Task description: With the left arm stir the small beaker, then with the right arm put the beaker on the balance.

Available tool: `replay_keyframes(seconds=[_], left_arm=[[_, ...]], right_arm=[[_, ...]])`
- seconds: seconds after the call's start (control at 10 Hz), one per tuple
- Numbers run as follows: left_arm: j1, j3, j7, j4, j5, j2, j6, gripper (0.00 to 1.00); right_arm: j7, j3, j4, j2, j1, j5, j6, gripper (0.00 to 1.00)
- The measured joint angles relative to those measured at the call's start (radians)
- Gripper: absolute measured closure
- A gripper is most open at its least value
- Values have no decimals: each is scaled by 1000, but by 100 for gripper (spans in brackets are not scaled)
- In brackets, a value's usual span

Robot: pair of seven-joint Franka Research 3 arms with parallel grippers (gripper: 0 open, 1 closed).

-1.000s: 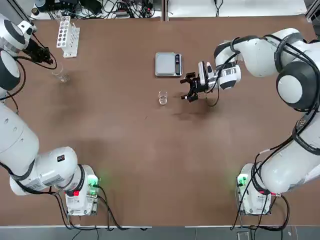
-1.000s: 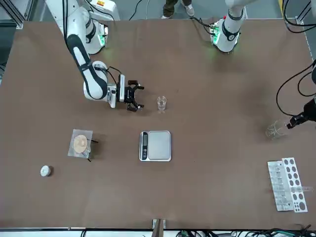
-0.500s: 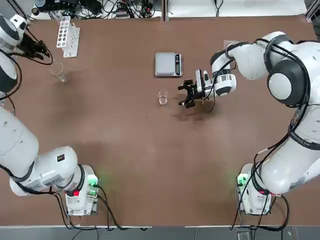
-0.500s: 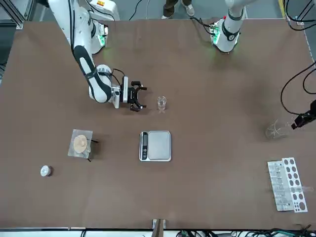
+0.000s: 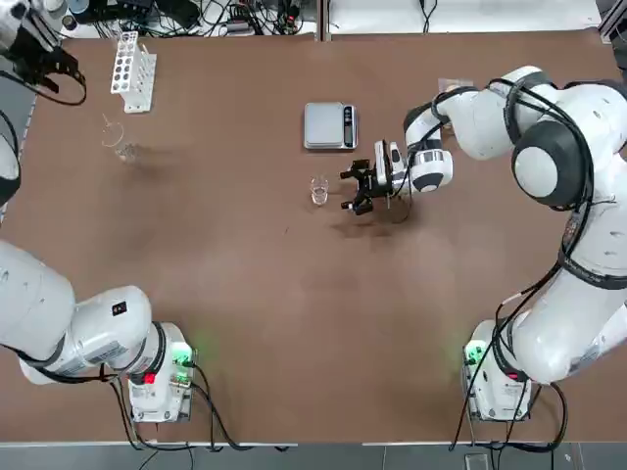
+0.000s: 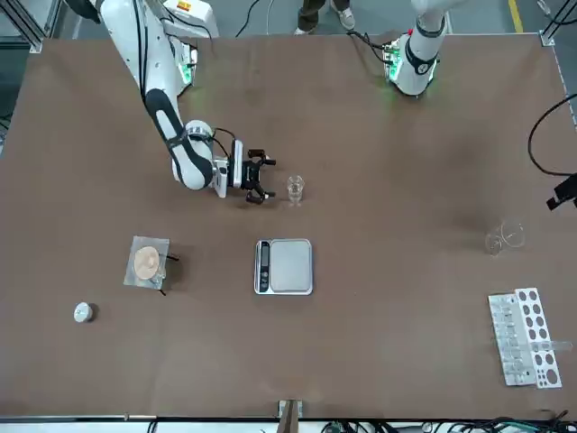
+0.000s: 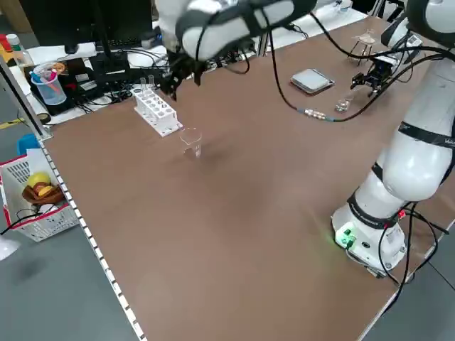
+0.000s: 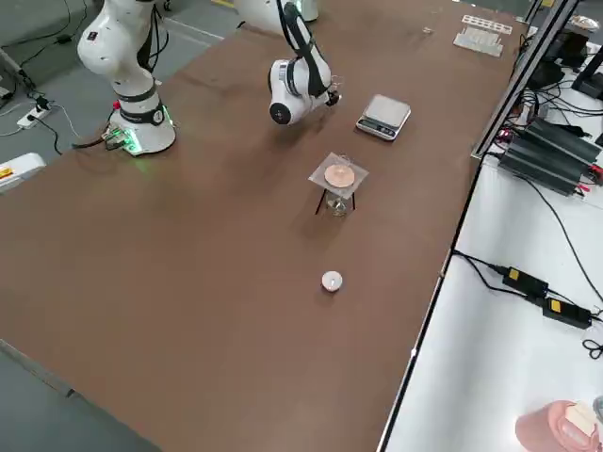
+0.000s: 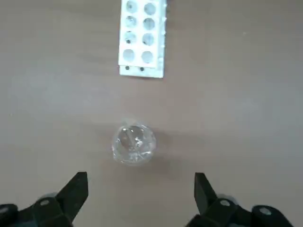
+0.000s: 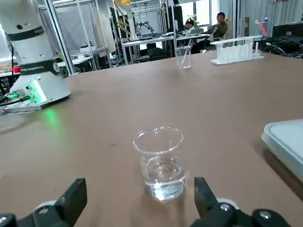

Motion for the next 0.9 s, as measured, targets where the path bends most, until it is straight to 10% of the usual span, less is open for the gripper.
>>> replay_keyframes(seconds=[0.4,0.9], left_arm=[[-6,-113,-144,190,84,-18,-209,0],[-44,-336,-396,223,223,-90,-301,0]], right_arm=[[-6,0,30,53,44,61,4,0],[-6,-1,43,63,96,94,9,0]])
